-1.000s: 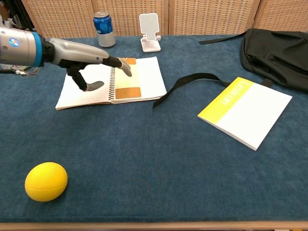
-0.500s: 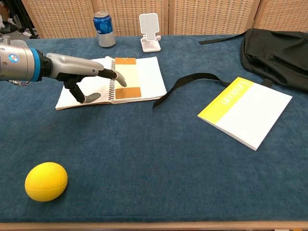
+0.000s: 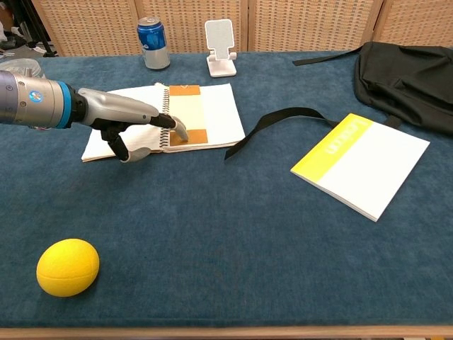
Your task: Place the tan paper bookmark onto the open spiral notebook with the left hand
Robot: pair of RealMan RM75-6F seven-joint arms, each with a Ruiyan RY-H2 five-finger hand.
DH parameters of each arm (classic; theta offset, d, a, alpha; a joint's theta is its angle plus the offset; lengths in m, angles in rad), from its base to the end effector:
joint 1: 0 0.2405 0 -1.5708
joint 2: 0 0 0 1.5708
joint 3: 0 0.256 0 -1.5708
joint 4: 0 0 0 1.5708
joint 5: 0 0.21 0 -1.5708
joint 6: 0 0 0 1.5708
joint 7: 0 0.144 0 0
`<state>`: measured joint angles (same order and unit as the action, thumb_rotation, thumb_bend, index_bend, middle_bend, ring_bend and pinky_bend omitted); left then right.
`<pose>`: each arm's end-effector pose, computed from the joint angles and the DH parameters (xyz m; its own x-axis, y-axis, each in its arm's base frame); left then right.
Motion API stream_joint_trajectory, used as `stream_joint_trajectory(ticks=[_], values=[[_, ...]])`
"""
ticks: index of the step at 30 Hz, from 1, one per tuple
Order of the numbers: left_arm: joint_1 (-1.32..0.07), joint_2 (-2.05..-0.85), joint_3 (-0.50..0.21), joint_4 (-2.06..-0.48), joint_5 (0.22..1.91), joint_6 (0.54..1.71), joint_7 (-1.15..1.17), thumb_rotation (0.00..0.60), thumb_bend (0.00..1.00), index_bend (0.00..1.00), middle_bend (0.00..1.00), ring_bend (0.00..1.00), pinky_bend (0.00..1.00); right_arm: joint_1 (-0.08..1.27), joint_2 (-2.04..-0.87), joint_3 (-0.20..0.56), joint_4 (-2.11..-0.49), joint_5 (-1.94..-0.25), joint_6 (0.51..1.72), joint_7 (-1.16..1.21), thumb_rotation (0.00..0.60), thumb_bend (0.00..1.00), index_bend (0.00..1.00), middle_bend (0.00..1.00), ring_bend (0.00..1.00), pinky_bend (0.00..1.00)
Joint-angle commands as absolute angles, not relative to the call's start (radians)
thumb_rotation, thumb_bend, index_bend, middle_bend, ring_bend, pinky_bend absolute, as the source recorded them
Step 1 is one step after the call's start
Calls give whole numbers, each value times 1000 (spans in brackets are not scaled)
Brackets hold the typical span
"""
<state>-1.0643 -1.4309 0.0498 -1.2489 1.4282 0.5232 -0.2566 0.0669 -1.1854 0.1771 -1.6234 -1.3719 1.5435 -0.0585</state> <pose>-0.1515 0.3874 -0.0220 0.6588 0.5048 0.5578 0.7311 -0.6045 -0.3164 -0.3108 -0.1980 0.1700 0.3617 0.1629 0.9180 -0.9300 0.1320 0.3430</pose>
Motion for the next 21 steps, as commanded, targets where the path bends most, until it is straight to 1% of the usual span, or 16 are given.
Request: stream_joint_trajectory(ticks=[1, 21], values=[[-1066, -1432, 48, -1249, 1424, 510, -241, 600, 617, 24, 0, 0, 0, 67, -1185, 177, -1624, -1372, 1543, -58, 600, 0, 0, 0, 0, 0], [-1048, -1414, 36, -1272, 1411, 497, -185, 600, 611, 24, 0, 0, 0, 65, -1185, 174, -1626, -1378, 1548, -61, 600, 0, 0, 0, 0, 0]])
